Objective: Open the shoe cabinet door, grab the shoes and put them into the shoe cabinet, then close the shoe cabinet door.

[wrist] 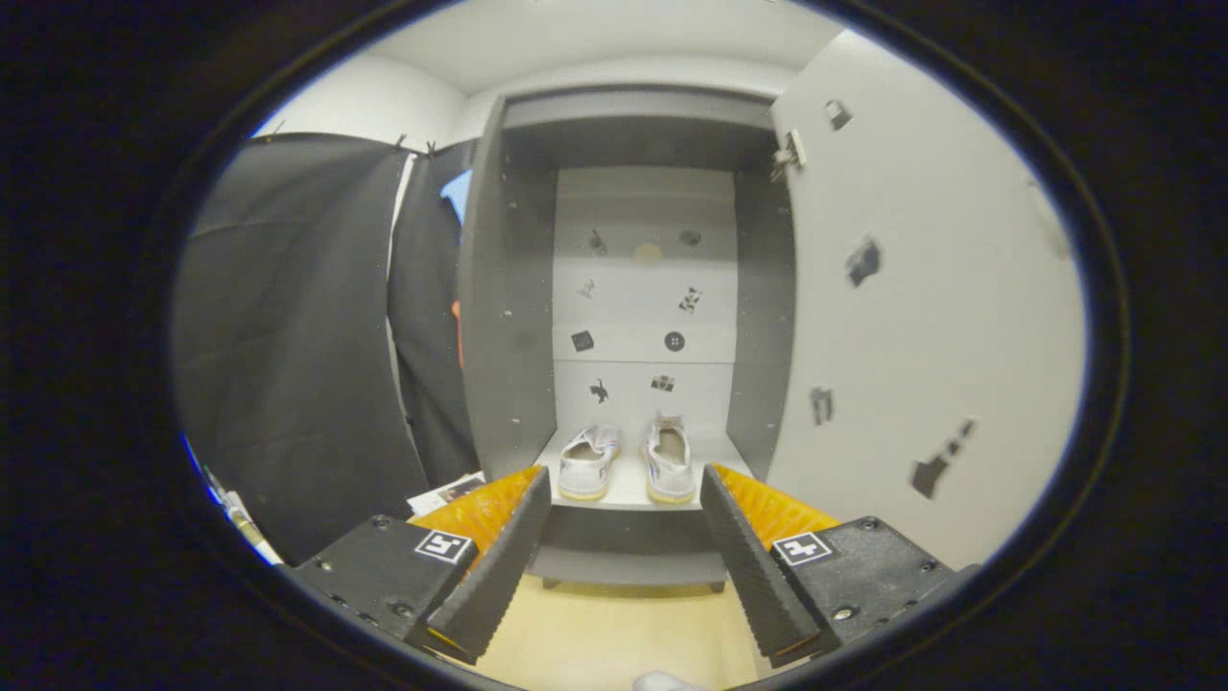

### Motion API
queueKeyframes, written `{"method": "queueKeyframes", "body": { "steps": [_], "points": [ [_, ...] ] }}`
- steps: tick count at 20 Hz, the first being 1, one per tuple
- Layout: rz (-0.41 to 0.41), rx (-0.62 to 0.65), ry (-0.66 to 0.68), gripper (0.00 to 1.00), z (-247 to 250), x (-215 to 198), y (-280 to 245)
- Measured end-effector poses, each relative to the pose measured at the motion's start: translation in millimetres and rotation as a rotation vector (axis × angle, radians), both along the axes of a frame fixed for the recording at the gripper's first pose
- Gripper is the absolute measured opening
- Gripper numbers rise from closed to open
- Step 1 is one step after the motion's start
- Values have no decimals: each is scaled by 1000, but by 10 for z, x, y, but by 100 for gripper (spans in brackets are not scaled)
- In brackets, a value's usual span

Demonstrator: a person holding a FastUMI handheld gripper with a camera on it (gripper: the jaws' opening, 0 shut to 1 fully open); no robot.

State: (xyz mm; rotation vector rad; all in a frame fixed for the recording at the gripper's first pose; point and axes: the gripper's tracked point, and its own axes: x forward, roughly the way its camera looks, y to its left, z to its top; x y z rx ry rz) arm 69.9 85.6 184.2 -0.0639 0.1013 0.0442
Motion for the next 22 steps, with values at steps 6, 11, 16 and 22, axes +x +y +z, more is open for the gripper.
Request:
{"method": "queueKeyframes", "body": {
  "steps": [6, 11, 16, 22],
  "points": [
    [-31, 48, -56, 99, 158, -1175, -364],
    [-78, 52, -71, 99, 224, -1828, -816],
    [-167, 63, -69, 99, 212, -2091, -1548],
    [-264, 83, -62, 99, 198, -2066, -2531]
  ]
}}
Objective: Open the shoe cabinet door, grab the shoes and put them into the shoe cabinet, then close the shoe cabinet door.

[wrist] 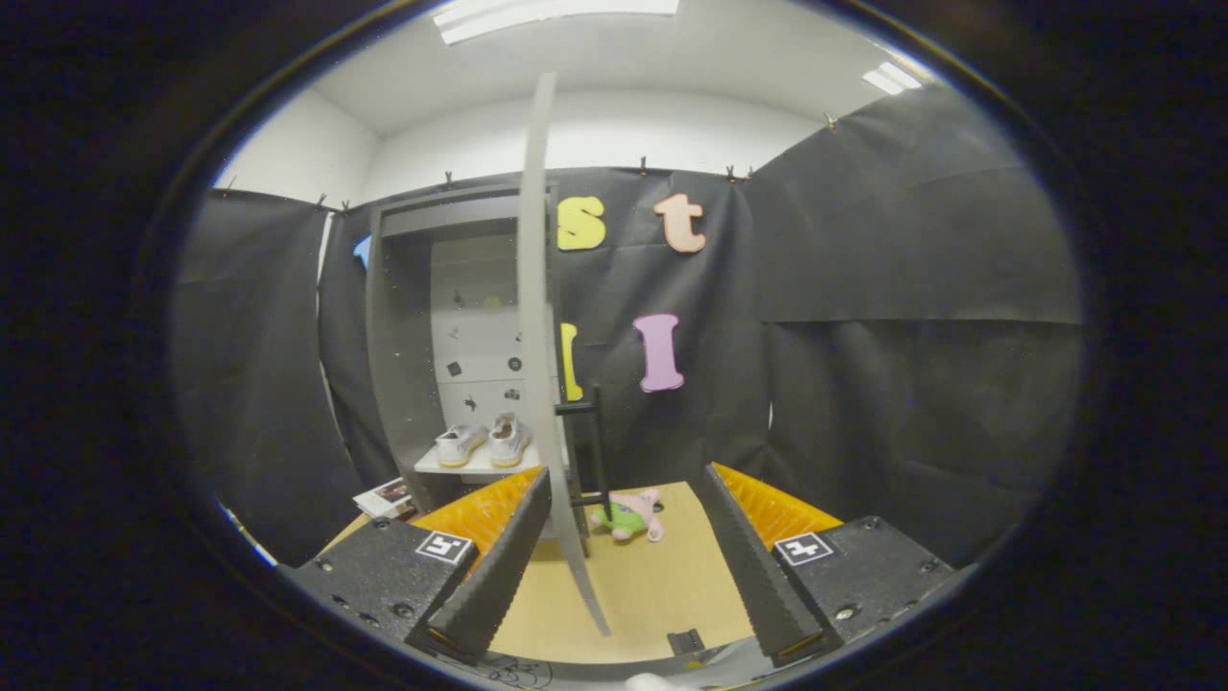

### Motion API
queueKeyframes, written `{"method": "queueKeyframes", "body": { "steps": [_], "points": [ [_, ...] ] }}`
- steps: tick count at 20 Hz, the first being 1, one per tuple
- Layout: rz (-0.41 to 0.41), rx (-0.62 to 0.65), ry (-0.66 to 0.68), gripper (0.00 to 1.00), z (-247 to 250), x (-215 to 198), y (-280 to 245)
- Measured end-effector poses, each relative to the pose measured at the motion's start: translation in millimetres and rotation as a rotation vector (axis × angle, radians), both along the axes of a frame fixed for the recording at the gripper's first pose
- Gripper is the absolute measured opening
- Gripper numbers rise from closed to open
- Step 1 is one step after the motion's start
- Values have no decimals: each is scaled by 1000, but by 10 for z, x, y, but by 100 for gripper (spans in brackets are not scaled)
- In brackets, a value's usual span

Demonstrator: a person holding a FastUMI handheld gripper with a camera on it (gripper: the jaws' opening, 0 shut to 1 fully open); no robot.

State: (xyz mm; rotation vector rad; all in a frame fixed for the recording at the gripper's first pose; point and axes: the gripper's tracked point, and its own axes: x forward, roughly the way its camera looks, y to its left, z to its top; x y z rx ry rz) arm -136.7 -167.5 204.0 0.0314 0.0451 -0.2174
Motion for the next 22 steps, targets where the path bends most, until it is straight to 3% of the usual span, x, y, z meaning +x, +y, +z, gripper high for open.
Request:
{"method": "queueKeyframes", "body": {
  "steps": [3, 9, 15, 22],
  "points": [
    [-2, 4, 3, 99, 17, 159, -397],
    [75, 10, 28, 99, 56, 640, -769],
    [220, -2, 57, 99, -12, 1078, -465],
    [276, -60, 78, 96, -18, 1078, -220]
  ]
}}
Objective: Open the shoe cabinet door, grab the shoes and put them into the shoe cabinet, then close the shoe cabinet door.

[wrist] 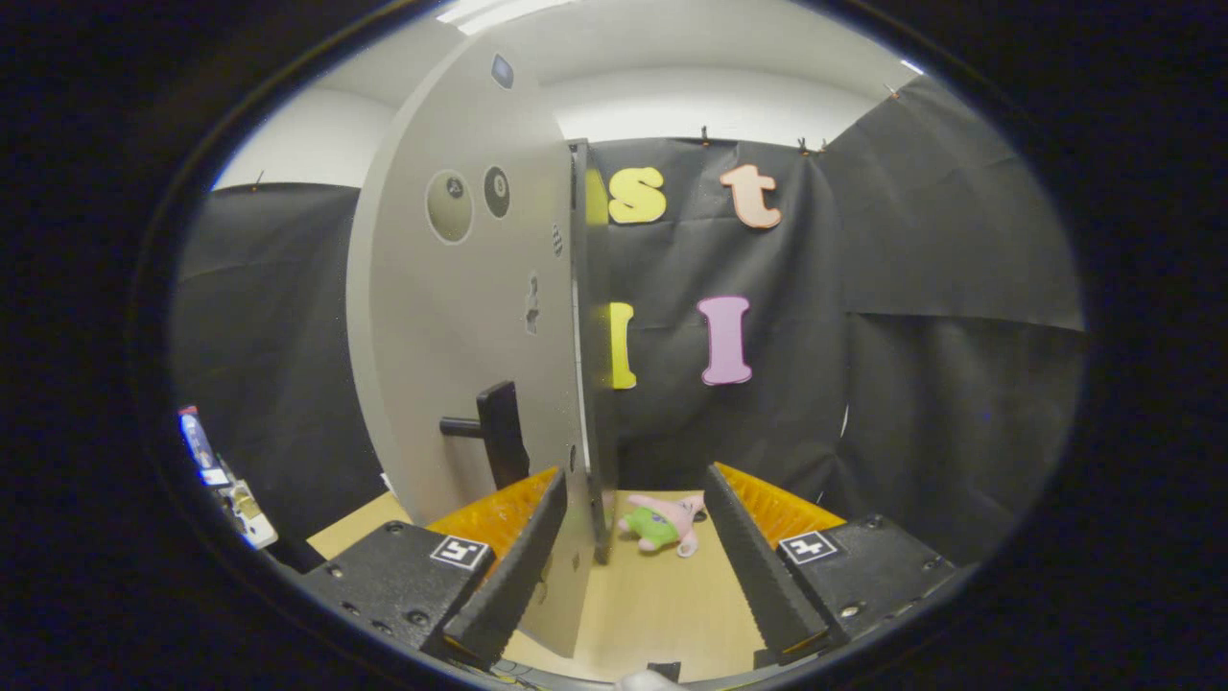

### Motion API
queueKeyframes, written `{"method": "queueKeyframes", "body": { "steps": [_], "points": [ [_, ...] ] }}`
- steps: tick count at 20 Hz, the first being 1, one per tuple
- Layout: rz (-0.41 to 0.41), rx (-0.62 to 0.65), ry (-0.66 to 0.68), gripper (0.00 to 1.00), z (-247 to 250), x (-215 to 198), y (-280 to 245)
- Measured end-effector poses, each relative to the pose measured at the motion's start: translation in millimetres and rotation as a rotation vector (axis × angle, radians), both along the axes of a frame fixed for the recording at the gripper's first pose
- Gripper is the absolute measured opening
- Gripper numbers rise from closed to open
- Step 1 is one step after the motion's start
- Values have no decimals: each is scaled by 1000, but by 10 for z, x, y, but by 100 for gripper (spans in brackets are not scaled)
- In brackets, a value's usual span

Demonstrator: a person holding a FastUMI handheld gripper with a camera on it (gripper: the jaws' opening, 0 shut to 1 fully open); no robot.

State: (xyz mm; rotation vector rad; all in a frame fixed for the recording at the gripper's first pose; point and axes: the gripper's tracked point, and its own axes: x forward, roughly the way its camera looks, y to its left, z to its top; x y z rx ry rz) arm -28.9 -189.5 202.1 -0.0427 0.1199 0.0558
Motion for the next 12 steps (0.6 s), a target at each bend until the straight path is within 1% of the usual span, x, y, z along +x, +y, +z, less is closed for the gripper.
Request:
{"method": "queueKeyframes", "body": {
  "steps": [5, 12],
  "points": [
    [-7, 1, -13, 95, -10, -137, 377],
    [16, 9, -8, 95, -77, -49, 1091]
  ]
}}
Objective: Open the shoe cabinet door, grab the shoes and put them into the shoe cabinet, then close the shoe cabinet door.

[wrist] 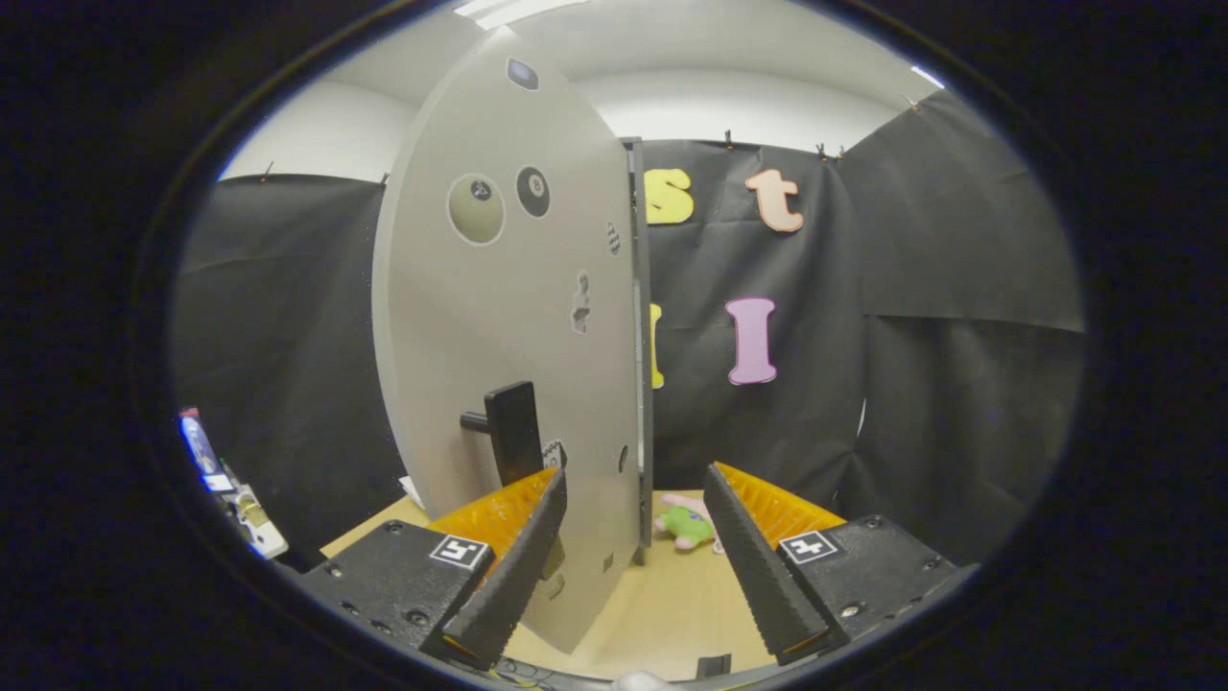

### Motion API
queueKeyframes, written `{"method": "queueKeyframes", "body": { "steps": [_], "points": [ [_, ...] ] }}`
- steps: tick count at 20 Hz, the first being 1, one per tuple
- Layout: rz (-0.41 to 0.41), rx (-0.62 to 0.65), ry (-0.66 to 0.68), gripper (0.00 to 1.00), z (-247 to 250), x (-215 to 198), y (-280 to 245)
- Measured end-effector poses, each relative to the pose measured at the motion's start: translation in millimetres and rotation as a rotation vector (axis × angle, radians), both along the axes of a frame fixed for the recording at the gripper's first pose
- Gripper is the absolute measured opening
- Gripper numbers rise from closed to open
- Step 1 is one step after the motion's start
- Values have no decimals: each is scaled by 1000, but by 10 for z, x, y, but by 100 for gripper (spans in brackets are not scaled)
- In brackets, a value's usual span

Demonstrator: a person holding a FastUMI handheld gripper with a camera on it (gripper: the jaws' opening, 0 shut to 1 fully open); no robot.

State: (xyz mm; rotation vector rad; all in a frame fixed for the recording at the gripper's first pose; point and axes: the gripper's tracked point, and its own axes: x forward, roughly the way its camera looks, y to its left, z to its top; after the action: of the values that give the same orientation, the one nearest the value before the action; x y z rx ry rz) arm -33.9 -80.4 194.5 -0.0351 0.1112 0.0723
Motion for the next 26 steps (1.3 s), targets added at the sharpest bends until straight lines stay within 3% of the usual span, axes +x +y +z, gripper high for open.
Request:
{"method": "queueKeyframes", "body": {
  "steps": [10, 20, 26],
  "points": [
    [115, 20, -11, 98, -19, 262, 1355],
    [97, 34, -41, 100, 173, 7, 1612],
    [0, 43, -80, 100, 384, -241, 1414]
  ]
}}
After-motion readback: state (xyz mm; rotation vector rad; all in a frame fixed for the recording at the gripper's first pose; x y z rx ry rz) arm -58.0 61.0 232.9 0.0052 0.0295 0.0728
